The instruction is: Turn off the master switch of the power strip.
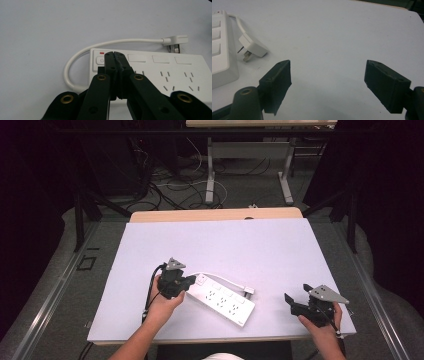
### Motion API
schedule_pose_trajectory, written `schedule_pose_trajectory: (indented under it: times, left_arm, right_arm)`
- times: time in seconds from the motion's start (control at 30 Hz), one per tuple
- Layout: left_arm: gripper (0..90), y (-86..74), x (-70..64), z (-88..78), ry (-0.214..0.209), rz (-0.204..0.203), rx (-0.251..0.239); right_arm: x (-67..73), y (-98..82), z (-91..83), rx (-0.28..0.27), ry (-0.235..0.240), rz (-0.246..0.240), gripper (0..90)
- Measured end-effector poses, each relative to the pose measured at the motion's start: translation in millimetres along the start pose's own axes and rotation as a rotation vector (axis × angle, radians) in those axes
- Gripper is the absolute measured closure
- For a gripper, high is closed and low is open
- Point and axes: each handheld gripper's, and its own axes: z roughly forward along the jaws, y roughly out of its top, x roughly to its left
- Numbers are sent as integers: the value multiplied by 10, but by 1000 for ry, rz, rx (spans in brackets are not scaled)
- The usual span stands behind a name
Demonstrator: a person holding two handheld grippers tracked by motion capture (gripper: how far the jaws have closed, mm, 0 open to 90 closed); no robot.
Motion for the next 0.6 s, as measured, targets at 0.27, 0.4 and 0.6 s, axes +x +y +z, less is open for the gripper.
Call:
schedule_pose_trajectory:
  times: [0.27,0.4,0.6]
  left_arm:
    - [900,72,-12,129,-8,-1,9]
    - [900,96,-4,183,-5,-7,12]
    - [900,124,1,255,-2,-17,19]
  right_arm:
    - [-1,-1,-7,4,0,6,208]
    - [1,0,-9,2,1,6,208]
    - [-6,5,-10,7,5,-8,208]
